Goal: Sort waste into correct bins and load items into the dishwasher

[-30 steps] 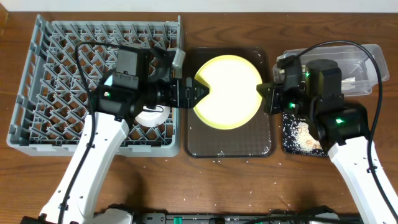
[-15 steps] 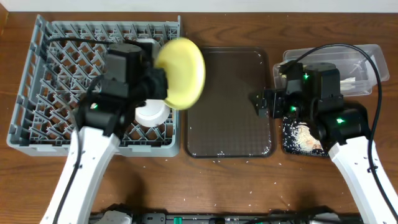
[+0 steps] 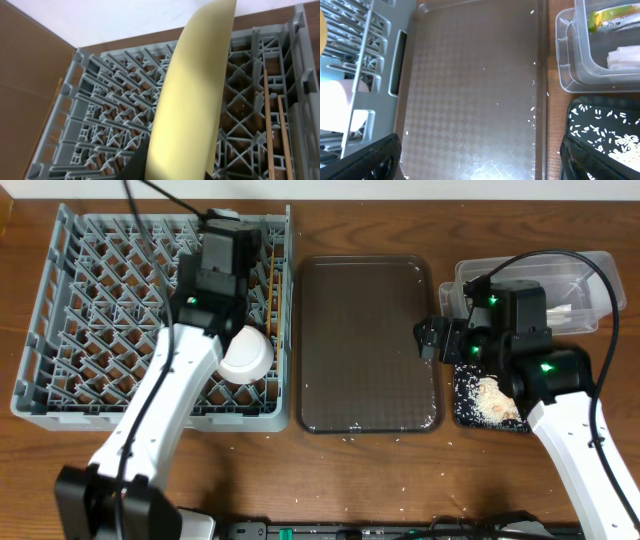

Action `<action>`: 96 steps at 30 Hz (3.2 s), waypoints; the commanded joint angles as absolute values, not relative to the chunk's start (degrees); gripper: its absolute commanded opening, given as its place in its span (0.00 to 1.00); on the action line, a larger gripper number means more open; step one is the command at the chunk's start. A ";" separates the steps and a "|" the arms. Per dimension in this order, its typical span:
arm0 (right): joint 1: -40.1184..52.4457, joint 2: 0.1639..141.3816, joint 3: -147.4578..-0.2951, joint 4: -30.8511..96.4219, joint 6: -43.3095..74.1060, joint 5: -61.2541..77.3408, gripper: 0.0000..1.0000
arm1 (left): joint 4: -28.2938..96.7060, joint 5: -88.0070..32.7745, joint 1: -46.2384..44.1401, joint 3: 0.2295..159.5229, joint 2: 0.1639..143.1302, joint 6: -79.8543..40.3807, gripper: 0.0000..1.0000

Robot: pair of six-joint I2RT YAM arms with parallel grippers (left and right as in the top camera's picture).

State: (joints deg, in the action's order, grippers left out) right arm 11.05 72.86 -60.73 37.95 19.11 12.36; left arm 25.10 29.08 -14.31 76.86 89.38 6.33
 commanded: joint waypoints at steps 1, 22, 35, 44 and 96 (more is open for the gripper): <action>11.33 74.96 -61.06 38.17 19.94 11.84 0.99 | 22.20 31.35 -16.56 77.36 92.44 7.90 0.07; 11.31 75.64 -61.06 37.69 19.70 11.88 0.99 | 22.00 32.82 -23.88 77.41 86.87 2.02 0.88; 11.31 75.77 -61.06 38.48 19.68 11.81 0.99 | 41.56 11.53 -38.20 77.38 62.57 -3.97 0.95; 11.31 75.77 -61.06 38.48 19.68 11.81 0.99 | 46.61 22.15 -34.65 77.36 56.51 -18.28 0.95; 11.31 75.75 -60.95 38.83 19.66 11.81 0.99 | 3.88 2.96 -11.05 0.23 1.39 -8.80 0.96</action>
